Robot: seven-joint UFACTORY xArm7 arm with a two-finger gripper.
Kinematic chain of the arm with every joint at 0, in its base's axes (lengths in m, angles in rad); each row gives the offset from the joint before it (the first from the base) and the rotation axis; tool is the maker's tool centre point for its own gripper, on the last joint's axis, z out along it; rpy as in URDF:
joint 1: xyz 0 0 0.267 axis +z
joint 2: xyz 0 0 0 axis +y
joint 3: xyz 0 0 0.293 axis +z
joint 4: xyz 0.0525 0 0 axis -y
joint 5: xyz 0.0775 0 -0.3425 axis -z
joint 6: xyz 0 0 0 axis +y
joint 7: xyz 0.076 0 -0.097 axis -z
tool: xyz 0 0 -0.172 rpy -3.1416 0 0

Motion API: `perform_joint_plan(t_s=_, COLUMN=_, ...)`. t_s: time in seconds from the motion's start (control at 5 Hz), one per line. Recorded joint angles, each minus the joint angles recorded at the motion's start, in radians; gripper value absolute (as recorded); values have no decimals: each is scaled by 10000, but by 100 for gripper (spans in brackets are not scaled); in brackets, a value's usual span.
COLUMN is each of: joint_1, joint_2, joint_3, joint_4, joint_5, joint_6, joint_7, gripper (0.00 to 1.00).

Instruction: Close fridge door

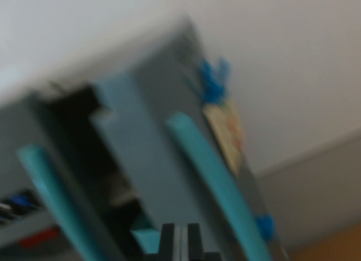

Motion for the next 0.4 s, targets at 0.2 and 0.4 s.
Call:
perform_joint_plan(t_s=0.2, joint_1=0, joint_2=567, joint_3=-575, joint_4=17, joint_5=0, joint_6=0, joint_7=0, gripper=100)
perform_joint_plan(t_s=0.4, joint_1=0, joint_2=567, joint_3=-575, joint_4=17, joint_5=0, joint_6=0, joint_7=0, gripper=100)
